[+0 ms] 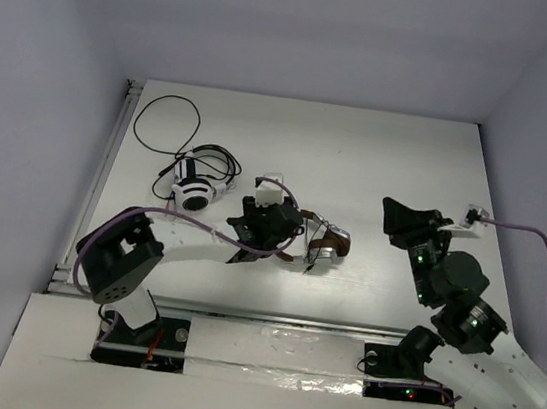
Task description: Wrap the headphones
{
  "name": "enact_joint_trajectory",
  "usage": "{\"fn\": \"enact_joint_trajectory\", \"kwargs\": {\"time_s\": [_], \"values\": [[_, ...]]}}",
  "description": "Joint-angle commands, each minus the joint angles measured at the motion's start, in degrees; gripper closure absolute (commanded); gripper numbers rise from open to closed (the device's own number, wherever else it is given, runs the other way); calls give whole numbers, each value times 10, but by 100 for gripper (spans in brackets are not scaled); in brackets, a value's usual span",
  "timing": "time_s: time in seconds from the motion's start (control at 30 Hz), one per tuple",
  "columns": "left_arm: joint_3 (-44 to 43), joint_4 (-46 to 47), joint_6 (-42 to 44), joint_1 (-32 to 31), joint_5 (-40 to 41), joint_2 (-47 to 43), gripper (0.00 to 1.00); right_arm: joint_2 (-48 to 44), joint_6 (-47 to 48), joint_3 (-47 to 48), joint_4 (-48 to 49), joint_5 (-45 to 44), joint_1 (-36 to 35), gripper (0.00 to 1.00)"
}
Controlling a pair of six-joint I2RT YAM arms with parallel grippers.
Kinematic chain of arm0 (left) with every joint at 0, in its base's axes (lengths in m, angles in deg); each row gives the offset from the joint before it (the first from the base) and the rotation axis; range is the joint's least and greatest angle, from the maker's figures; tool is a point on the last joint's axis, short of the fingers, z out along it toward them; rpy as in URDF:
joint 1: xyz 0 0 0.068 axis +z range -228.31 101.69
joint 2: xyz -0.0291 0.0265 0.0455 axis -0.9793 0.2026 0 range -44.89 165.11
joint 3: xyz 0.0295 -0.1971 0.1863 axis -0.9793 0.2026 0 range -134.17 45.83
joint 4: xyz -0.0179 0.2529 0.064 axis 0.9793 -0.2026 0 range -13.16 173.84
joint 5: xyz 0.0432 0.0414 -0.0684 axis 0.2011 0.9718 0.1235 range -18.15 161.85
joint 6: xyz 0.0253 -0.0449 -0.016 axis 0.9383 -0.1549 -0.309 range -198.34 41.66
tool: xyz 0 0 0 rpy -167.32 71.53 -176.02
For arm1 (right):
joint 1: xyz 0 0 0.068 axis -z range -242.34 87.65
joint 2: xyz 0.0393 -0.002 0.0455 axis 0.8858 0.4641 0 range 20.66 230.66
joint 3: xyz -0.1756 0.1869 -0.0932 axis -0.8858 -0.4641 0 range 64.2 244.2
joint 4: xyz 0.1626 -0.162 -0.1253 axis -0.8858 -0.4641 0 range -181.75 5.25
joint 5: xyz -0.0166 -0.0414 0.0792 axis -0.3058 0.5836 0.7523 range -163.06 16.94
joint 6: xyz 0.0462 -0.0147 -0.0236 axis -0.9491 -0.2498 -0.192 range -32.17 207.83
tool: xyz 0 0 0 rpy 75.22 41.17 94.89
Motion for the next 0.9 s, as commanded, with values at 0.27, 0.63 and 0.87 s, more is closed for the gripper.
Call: {"fn": "enact_joint_trajectory", "kwargs": {"time_s": [0.27, 0.63, 0.87], "values": [[-12, 15, 84, 2, -16, -259, 17, -82, 66, 99, -127, -88, 0, 0], [19, -15, 117, 2, -35, -473, 1, -91, 80, 64, -100, -70, 0, 0], [58, 6, 120, 8, -38, -500, 1, -87, 76, 65, -98, -62, 0, 0]]}}
